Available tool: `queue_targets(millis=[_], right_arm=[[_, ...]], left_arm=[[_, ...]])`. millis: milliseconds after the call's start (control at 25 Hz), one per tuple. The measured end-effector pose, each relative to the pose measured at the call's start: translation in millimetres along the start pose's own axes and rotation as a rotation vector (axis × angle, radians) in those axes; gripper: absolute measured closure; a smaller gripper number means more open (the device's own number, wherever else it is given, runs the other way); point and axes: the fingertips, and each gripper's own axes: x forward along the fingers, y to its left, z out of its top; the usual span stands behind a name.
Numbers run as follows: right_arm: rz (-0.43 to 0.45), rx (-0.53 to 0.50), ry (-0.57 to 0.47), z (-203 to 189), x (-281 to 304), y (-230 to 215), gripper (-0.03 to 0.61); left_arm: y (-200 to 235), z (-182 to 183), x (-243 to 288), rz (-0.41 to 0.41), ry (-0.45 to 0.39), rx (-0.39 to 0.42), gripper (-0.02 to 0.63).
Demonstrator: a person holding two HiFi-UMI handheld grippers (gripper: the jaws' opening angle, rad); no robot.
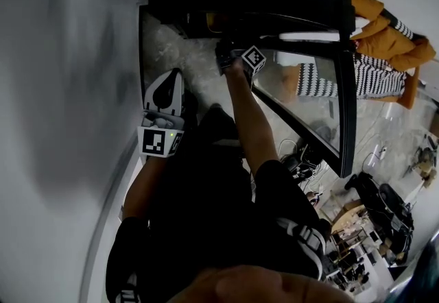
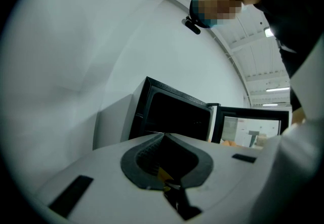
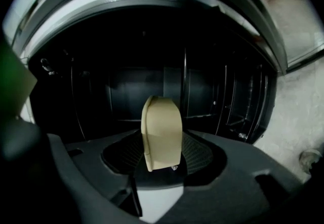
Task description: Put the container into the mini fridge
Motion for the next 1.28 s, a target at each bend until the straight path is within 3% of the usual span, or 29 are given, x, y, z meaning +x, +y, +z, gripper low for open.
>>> queue_targets(millis=[560,800,920,1080,1280], right_arm=[[0.018,0.005,-0.114,6.4,-5.6,-10.5,0.382],[-0.017,0.017,-0.145,7.9,-10.4,-14.0,0.314],[-0.032,0.018,-0.155,9.1,-15.8,-15.9,0.304],[-0.064,-0.057,-0.154,4.0,-23.9,-6.1,0.302],[-0.078,-0.027,-0.152,-7.2,-22.8,-2.4,0.305]], left_arm=[[-14.9,-8.2,-6.6,-0.048,0.010,-0.010,0.609],[-11.6,-3.1,-10.4,-0.061,0.016,-0.013,0.609],[-10.7,-3.1,-9.5,-0.055,0.023,-0.020,0.609],[-9.8,-0.4,-5.2,-0.053,0.040,-0.040,0.609],[-10.9,7.6,1.9,-0.063,0.055,-0.048,0.609]])
